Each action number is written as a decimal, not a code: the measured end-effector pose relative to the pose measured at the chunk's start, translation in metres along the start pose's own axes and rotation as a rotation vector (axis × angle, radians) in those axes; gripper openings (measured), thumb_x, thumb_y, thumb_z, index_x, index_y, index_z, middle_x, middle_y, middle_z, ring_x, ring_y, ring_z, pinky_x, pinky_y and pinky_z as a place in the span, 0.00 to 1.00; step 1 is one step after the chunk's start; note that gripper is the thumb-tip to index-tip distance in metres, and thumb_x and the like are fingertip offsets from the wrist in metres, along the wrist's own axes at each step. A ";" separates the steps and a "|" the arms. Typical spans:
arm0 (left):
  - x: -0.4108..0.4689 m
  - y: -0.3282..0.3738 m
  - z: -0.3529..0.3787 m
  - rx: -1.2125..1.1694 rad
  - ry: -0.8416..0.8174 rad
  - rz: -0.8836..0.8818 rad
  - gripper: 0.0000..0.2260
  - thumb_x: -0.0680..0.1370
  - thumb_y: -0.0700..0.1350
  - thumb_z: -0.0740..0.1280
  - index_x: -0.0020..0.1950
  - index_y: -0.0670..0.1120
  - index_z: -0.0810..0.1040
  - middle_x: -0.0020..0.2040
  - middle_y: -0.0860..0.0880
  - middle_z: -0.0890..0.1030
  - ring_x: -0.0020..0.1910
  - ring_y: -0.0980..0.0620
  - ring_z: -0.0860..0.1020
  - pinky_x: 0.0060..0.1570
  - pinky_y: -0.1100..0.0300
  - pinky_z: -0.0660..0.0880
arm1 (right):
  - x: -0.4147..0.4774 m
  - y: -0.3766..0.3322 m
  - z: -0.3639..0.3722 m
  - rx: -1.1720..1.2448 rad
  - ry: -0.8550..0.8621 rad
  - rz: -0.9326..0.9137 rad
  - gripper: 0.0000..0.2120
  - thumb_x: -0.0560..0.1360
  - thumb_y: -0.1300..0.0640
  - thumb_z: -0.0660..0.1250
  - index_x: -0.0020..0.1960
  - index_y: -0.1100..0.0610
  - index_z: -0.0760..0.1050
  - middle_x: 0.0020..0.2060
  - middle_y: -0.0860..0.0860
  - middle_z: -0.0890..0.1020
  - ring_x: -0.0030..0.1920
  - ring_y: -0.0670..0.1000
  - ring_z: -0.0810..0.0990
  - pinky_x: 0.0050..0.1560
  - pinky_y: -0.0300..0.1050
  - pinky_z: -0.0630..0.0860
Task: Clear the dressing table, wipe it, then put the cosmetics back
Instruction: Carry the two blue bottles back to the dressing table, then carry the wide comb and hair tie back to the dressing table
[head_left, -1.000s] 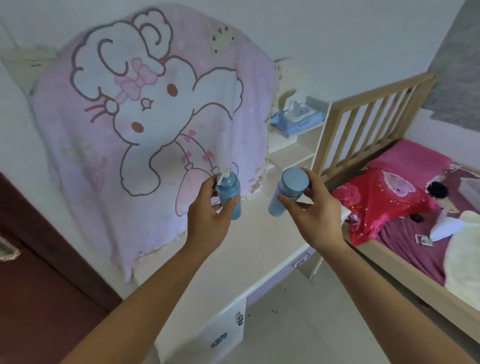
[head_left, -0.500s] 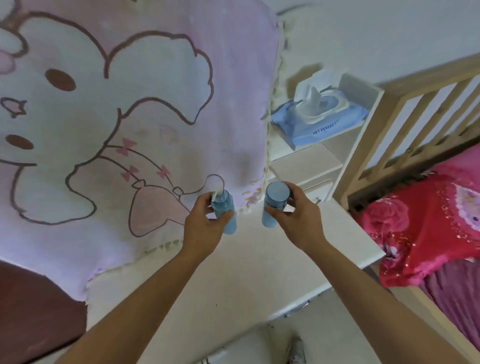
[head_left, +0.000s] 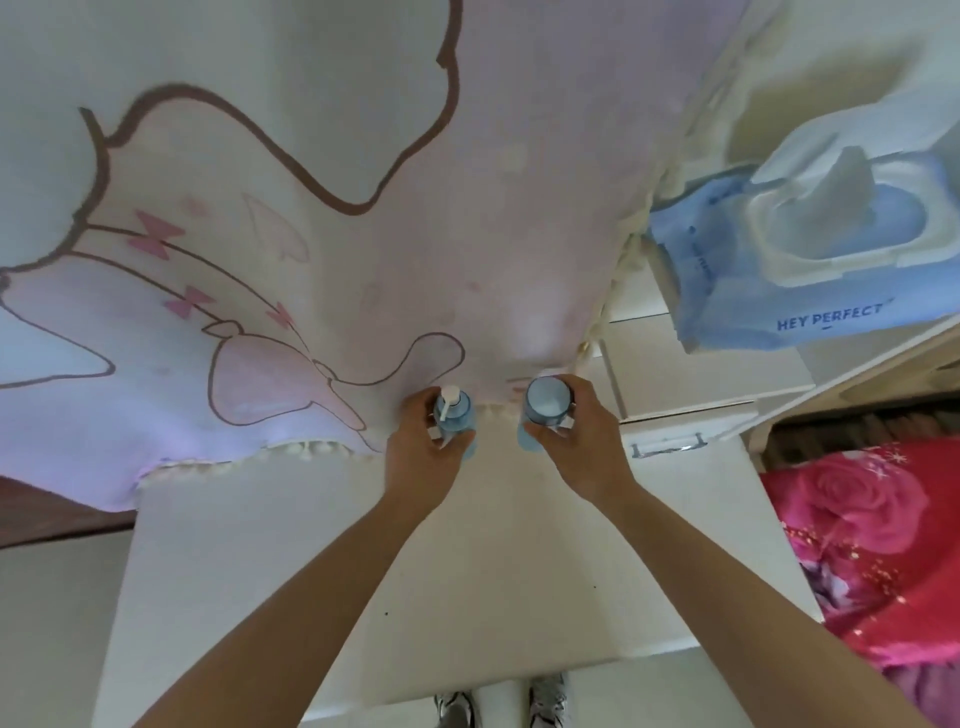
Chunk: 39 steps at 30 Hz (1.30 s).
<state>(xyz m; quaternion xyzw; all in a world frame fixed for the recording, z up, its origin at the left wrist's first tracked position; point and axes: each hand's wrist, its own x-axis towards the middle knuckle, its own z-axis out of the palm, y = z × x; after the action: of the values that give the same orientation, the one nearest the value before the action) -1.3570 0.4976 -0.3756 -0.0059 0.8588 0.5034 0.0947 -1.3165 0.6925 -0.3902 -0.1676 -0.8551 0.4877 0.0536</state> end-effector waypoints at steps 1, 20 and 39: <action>0.006 -0.007 0.006 0.006 -0.018 -0.012 0.20 0.72 0.40 0.74 0.62 0.50 0.73 0.49 0.58 0.78 0.43 0.64 0.75 0.39 0.77 0.68 | 0.004 0.006 0.004 -0.002 -0.003 0.017 0.28 0.69 0.58 0.78 0.65 0.53 0.69 0.53 0.44 0.77 0.53 0.48 0.78 0.54 0.41 0.76; 0.051 -0.057 0.056 0.169 -0.223 0.057 0.23 0.76 0.42 0.71 0.70 0.50 0.69 0.63 0.51 0.77 0.61 0.49 0.76 0.64 0.53 0.73 | 0.024 0.030 0.030 -0.141 -0.062 0.007 0.27 0.76 0.56 0.71 0.70 0.54 0.64 0.61 0.50 0.77 0.58 0.53 0.77 0.57 0.54 0.78; -0.119 -0.048 -0.112 0.686 0.377 0.278 0.23 0.81 0.50 0.59 0.75 0.44 0.64 0.77 0.42 0.62 0.77 0.44 0.59 0.71 0.43 0.62 | -0.037 -0.075 0.062 -0.258 -0.013 -0.711 0.23 0.80 0.58 0.63 0.73 0.61 0.67 0.75 0.61 0.62 0.75 0.60 0.62 0.72 0.56 0.63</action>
<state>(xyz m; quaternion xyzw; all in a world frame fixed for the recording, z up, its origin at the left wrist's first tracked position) -1.2522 0.3673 -0.3435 0.0498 0.9717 0.1863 -0.1367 -1.3155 0.5940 -0.3561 0.1373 -0.9147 0.3278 0.1923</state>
